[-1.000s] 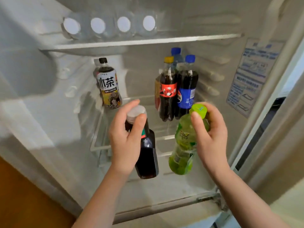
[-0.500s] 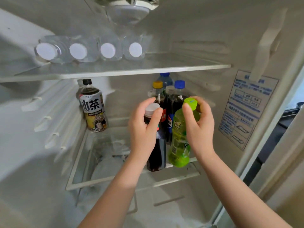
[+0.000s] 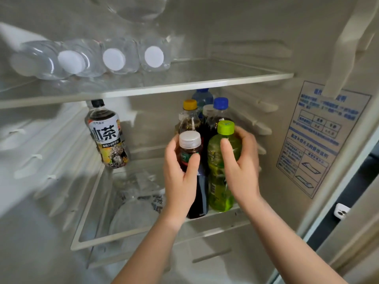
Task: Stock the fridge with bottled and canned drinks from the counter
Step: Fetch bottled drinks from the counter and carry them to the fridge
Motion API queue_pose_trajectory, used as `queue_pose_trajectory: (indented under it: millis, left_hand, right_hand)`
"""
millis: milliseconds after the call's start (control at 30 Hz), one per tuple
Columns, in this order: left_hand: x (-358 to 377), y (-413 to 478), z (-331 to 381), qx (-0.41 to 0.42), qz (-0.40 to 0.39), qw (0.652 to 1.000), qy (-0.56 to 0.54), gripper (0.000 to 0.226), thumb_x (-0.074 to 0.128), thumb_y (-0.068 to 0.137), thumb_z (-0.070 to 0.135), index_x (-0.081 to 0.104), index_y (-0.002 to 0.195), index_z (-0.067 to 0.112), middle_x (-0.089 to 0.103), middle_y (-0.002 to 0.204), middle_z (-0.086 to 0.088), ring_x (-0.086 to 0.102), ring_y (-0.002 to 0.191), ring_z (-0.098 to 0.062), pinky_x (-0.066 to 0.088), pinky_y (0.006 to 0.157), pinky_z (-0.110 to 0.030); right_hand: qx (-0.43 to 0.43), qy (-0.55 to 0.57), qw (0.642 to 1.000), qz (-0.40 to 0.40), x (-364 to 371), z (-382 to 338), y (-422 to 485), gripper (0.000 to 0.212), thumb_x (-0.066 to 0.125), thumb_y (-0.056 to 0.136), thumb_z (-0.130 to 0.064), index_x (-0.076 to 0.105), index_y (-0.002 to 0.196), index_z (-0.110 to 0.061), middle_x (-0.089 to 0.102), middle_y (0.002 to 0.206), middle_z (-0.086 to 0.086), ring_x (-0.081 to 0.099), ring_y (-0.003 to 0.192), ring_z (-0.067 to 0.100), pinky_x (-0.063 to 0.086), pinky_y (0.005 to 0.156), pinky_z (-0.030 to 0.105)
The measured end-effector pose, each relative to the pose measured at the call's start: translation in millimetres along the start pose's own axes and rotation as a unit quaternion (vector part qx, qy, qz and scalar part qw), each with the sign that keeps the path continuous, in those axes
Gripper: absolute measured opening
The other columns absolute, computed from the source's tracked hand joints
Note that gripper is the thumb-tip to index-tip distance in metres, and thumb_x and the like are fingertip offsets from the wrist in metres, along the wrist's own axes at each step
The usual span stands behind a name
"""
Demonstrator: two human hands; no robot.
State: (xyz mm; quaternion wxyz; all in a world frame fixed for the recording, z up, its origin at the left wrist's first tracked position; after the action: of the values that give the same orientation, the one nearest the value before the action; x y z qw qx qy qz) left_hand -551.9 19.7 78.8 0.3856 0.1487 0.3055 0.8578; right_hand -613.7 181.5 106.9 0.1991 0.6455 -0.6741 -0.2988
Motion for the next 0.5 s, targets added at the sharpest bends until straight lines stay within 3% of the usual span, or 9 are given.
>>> queue_pose_trajectory:
  millis: [67,133,200,267,400,500]
  left_hand:
    - [0,-13,-10,-0.008,-0.010,1.000,0.003,0.047,0.048,0.085,0.045,0.033,0.129,0.047,0.045,0.134,0.022,0.044,0.126,0.000,0.035,0.103,-0.014]
    - [-1,-24,-21,-0.035,-0.006,0.999,-0.010,0.046,0.044,0.084,0.047,0.034,0.128,0.044,0.044,0.134,0.020,0.043,0.125,0.007,0.033,0.100,-0.008]
    - [-1,-31,-31,-0.070,0.019,0.996,-0.048,0.044,0.038,0.083,0.050,0.036,0.126,0.042,0.045,0.130,0.025,0.043,0.118,0.018,0.032,0.093,-0.001]
    - [-1,-34,-37,-0.080,0.049,0.993,-0.070,0.045,0.034,0.084,0.051,0.041,0.126,0.035,0.048,0.125,0.025,0.045,0.112,0.022,0.033,0.088,0.002]
    - [0,-29,-50,-0.097,0.080,0.991,-0.052,0.042,0.031,0.084,0.056,0.044,0.120,0.040,0.051,0.122,0.025,0.045,0.110,0.024,0.032,0.087,0.003]
    - [1,-25,-59,-0.102,0.094,0.989,-0.042,0.039,0.031,0.084,0.055,0.046,0.118,0.044,0.055,0.125,0.016,0.048,0.116,0.013,0.035,0.095,-0.005]
  right_hand:
    - [-0.006,-0.023,1.000,-0.003,3,8,-16,0.053,0.039,0.089,-0.049,0.038,0.136,-0.025,0.041,0.133,-0.011,0.034,0.122,-0.009,0.020,0.101,0.002]
    - [0.018,-0.018,1.000,-0.003,5,24,-35,0.055,0.034,0.088,-0.053,0.023,0.140,-0.036,0.030,0.139,-0.018,0.020,0.128,-0.017,0.013,0.106,0.004]
    - [0.066,0.014,0.998,0.002,8,46,-49,0.061,0.030,0.087,-0.058,0.023,0.142,-0.033,0.027,0.147,-0.014,0.020,0.136,-0.009,0.016,0.116,0.020]
    - [0.082,0.038,0.996,0.004,13,58,-55,0.075,0.028,0.087,-0.065,0.029,0.146,-0.019,0.033,0.151,-0.003,0.028,0.139,0.006,0.025,0.116,0.036]
    - [0.039,0.086,0.996,0.008,21,54,-48,0.063,0.025,0.091,-0.066,0.041,0.137,-0.025,0.048,0.134,-0.021,0.045,0.126,0.000,0.034,0.101,0.014]
    - [0.040,0.086,0.995,0.019,24,62,-42,0.058,0.025,0.094,-0.061,0.043,0.134,-0.023,0.049,0.128,-0.025,0.046,0.121,-0.005,0.032,0.097,0.007]
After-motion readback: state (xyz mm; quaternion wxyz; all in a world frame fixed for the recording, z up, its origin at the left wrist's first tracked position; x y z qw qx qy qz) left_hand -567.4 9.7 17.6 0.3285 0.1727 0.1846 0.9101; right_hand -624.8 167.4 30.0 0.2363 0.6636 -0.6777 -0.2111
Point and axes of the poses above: each hand's wrist, its own y-axis towards the middle knuckle, its own x-axis out of the palm, z = x × y, the point moved 9 cm from there along y, towards the middle knuckle
